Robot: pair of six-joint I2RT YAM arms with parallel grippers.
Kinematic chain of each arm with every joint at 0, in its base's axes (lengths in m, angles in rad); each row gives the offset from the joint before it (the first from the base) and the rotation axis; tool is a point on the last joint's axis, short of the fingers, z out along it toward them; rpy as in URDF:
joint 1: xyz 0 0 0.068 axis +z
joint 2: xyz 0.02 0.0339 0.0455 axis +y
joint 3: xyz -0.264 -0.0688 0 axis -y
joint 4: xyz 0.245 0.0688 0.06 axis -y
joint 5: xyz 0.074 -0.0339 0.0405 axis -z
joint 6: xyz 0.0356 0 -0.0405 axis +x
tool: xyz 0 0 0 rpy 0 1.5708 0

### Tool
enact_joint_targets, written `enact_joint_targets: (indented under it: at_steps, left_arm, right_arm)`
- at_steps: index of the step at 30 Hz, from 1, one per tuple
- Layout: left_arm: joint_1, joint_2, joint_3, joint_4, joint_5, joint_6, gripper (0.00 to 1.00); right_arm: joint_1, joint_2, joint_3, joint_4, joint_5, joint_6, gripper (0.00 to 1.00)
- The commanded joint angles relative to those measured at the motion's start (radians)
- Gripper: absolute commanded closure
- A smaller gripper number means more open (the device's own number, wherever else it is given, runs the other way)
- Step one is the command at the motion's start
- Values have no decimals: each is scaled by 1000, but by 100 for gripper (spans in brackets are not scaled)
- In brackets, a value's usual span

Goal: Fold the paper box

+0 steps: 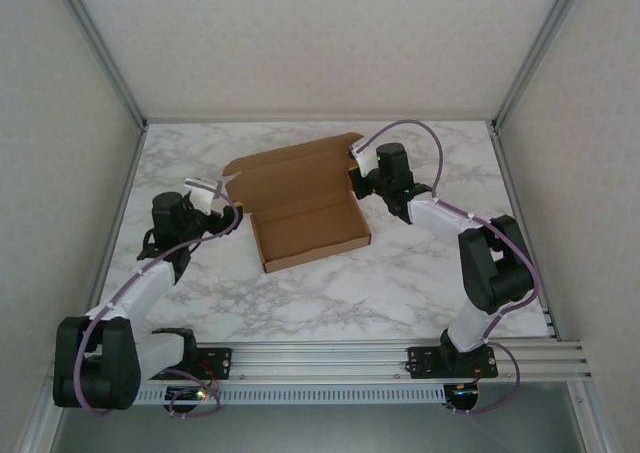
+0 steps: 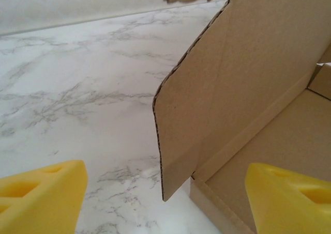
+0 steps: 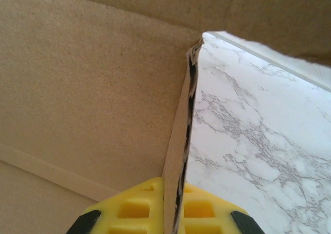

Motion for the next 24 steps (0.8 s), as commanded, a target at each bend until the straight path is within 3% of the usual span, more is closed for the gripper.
enact_joint_targets:
  at_steps: [1,5,8,10,15,16,21,24]
  left_arm:
    - [6,16,38,74,109,33,22]
    - [6,76,58,105,118,51,21]
    - [6,129,105,65,156,67,30]
    - [6,147,122,56,161,61,45]
    - [2,154,138,30,147,69,95]
    - [-4,151,138,39,133,55,100]
    - [-82,132,134,88,-54,-33,100]
    - [-150,121,103,156,-237,-147,100]
  right_arm:
    - [-4,-16,-30,-33,-17,4,100]
    - [-4,-7,-27,-34,-31,9,100]
    - [-4,-2,-26,-36,-28,11,100]
    - [-3,1,-23,-38,-26,13,100]
    - [-2,3,-22,-43,-30,19,100]
    - [-1,1,-25,-43,-30,23,100]
    - [18,-4,-26,-49,-20,45,100]
    - [35,3,-13,-59,5,63,100]
